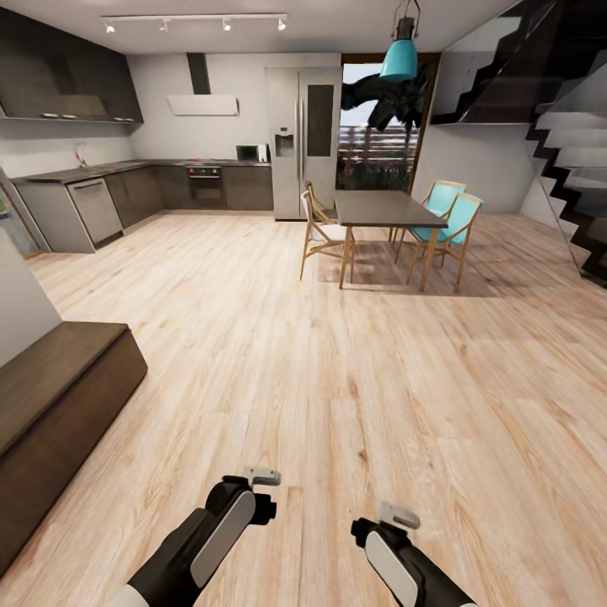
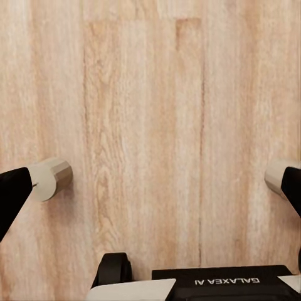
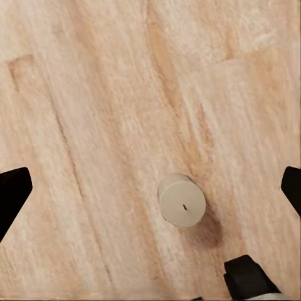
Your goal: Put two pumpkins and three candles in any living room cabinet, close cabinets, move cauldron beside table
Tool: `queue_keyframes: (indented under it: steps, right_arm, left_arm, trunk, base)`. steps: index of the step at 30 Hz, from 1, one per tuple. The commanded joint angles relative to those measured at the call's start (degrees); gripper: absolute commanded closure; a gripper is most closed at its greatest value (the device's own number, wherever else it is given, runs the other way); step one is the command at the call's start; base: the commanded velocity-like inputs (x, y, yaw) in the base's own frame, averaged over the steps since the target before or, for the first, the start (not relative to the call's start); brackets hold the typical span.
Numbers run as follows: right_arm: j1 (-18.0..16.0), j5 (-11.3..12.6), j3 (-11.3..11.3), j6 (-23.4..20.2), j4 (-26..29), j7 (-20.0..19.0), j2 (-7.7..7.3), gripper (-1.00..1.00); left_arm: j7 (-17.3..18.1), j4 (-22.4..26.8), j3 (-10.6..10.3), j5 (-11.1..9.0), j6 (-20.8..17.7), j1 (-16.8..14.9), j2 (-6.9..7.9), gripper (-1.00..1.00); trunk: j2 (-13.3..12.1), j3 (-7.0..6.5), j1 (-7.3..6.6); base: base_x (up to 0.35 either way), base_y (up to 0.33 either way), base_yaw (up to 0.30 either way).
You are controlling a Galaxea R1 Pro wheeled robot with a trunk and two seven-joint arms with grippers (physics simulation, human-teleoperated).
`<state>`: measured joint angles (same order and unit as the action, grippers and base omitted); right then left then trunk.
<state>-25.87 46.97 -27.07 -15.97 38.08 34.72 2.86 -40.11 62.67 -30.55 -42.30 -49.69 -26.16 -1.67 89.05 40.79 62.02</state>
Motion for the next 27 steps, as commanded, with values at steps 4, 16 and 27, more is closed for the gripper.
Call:
queue_keyframes:
  steps: [4,16,27]
  right_arm:
    - [-0.1,0.0,-0.1,-0.2,-7.3,0.4,0.02,-1.0]
    - [-0.1,0.4,0.0,-0.9,-11.5,-1.0,-0.01,-1.0]
    - [-0.1,0.5,0.0,-1.2,-11.5,-1.0,-0.02,-1.0]
  left_arm:
    - [-0.5,1.5,0.2,-0.6,0.0,0.0,0.22,-1.0]
    - [-0.3,7.3,2.3,-1.4,-0.2,0.0,1.37,-1.0]
    - [0.3,7.7,8.5,-1.7,-0.6,0.0,1.4,-1.0]
  trunk:
    - [1.6,0.77,0.88]
    - [6.5,2.93,3.52]
    - [10.9,4.9,5.93]
  base:
    - [0.0,0.0,0.0]
    - [0.0,0.0,0.0]
    - [0.0,0.0,0.0]
